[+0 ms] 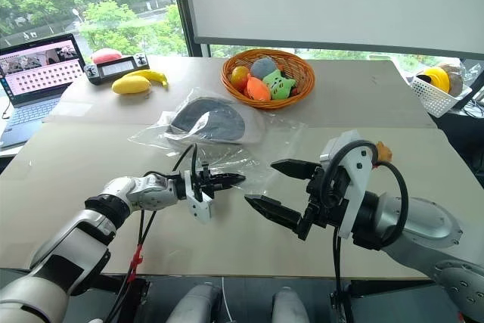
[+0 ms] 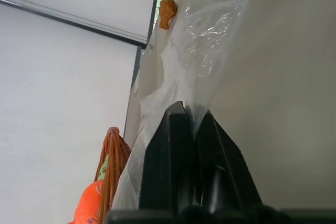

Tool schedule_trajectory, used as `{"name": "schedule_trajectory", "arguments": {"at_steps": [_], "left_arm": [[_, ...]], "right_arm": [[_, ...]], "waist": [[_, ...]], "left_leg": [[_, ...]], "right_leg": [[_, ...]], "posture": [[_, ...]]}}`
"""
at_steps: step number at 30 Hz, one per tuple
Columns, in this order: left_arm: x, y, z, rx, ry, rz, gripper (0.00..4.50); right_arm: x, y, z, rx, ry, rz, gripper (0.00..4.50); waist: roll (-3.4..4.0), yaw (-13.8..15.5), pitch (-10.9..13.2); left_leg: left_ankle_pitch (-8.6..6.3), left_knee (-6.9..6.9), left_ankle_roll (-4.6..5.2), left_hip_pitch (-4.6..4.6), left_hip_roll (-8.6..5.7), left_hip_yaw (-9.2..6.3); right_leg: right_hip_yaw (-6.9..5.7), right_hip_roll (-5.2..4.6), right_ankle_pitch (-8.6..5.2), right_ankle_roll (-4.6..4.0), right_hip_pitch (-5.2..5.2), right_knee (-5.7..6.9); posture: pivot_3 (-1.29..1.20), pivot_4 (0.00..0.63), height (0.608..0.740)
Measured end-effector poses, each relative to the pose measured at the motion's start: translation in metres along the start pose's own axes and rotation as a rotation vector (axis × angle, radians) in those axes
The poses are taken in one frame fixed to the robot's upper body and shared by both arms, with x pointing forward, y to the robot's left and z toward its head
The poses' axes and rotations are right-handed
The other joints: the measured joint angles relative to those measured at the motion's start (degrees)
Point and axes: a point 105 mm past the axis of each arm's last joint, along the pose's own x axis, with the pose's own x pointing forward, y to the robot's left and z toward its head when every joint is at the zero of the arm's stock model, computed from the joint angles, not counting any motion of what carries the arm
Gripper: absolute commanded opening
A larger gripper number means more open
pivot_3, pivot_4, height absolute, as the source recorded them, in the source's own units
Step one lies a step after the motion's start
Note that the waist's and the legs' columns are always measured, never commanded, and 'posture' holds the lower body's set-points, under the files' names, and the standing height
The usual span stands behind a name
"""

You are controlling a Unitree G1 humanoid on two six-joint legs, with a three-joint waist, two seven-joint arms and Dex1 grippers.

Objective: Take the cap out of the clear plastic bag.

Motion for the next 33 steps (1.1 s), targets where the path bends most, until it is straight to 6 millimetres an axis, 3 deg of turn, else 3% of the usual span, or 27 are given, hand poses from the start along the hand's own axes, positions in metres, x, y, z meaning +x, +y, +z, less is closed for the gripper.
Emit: {"name": "schedule_trajectory", "arguments": {"at_steps": [18,25,33], "left_arm": [[-0.008,0.001,-0.001,-0.020,0.012,0.024,0.02],[-0.060,0.001,-0.009,-0.016,0.063,-0.032,0.02],[-0.138,-0.002,-0.027,-0.116,0.306,0.069,0.02]], "right_arm": [[0.001,0.001,0.000,-0.001,-0.006,0.008,4.50],[0.000,0.000,-0.001,-0.001,-0.006,0.011,4.50],[0.002,-0.005,-0.006,0.006,0.007,0.025,4.50]], "waist": [[-0.02,-0.43,0.01],[-0.06,-2.76,0.04],[-0.04,-3.29,0.05]], "left_leg": [[-0.01,-0.03,-0.01,-0.05,0.05,0.00],[0.00,-0.42,-0.01,-0.07,0.18,0.13],[0.00,-0.59,-0.01,-0.06,0.21,0.18]], "right_leg": [[-0.01,0.02,-0.01,0.01,-0.08,-0.06],[0.11,0.10,-0.03,-0.04,-0.49,0.07],[0.12,0.10,-0.04,-0.06,-0.60,0.06]], "posture": [[0.00,0.150,0.740],[0.00,0.150,0.740],[0.00,0.150,0.740]]}}
